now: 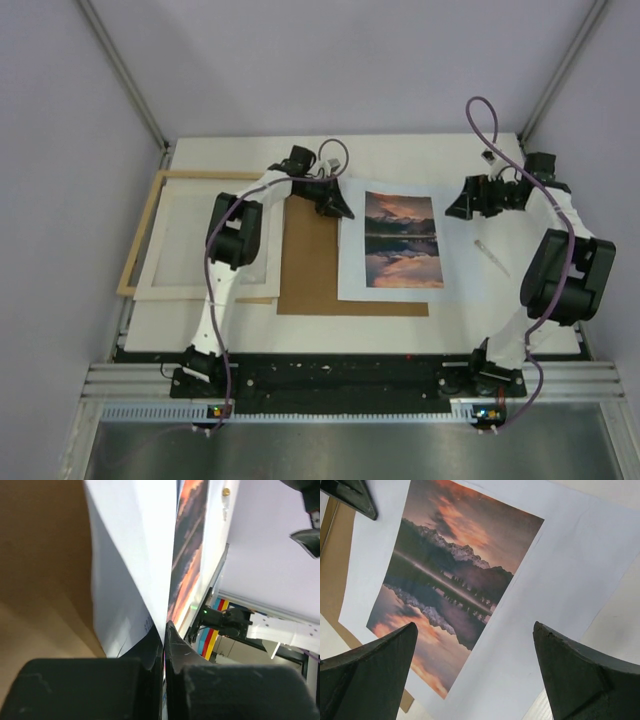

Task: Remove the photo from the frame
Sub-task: Place the photo in the photo frame, then reset both arms

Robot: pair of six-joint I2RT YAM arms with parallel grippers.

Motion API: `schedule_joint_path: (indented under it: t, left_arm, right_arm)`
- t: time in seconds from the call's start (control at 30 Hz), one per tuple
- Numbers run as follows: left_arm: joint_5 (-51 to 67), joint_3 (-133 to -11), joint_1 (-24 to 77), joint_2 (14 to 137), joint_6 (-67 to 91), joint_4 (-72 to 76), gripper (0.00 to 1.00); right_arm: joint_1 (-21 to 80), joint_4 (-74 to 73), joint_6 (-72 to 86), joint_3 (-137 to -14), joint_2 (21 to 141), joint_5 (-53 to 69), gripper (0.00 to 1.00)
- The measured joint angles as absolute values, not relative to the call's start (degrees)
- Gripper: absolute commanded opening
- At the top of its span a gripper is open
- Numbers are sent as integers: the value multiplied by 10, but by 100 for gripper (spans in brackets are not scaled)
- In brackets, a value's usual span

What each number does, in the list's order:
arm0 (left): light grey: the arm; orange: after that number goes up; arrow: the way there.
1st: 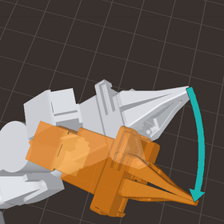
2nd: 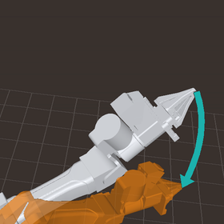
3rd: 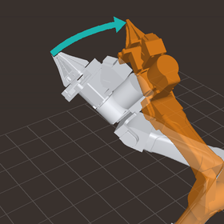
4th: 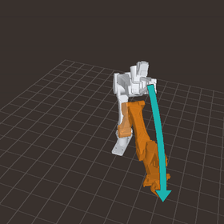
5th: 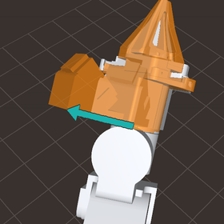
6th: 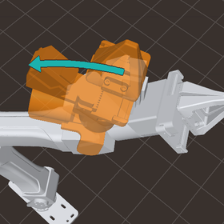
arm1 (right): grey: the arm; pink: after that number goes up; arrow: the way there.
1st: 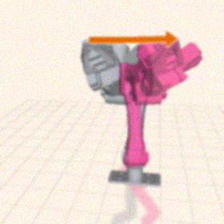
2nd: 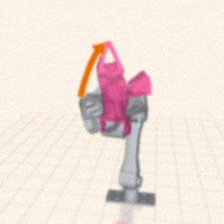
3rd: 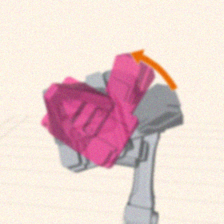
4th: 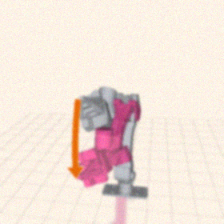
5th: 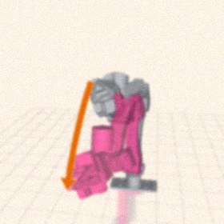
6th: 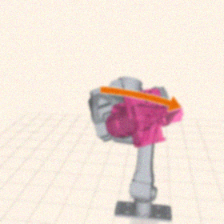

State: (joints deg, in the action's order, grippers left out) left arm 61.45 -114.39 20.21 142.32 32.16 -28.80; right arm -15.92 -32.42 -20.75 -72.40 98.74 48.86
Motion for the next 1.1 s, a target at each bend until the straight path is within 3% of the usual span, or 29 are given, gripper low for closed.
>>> schedule_joint_path:
  t: [0.07, 0.23, 0.47, 0.5, 0.57, 0.87, 1.1]
  left_arm:
    - [599, -1157, 202, 1440, 310, -304, 5]
    - [569, -1183, 202, 1450, 281, -341, 53]
    - [514, -1199, 188, 1440, 234, -398, 66]
    - [509, -1198, 185, 1436, 229, -403, 72]
    - [493, -1195, 171, 1418, 214, -423, 98]
    - [375, -1188, 119, 1221, 121, -505, 98]
    - [187, -1028, 119, 923, 67, -481, 99]
  right_arm:
    - [-159, -325, -208, -723, 978, 483, 99]
    - [-159, -325, -208, -718, 961, 474, 99]
    - [-159, -328, -218, -704, 942, 436, 99]
    - [-159, -329, -220, -701, 937, 430, 99]
    - [-159, -332, -223, -699, 924, 416, 99]
    - [-159, -336, -215, -693, 794, 345, 99]
    - [-160, -310, -171, -664, 650, 235, 99]
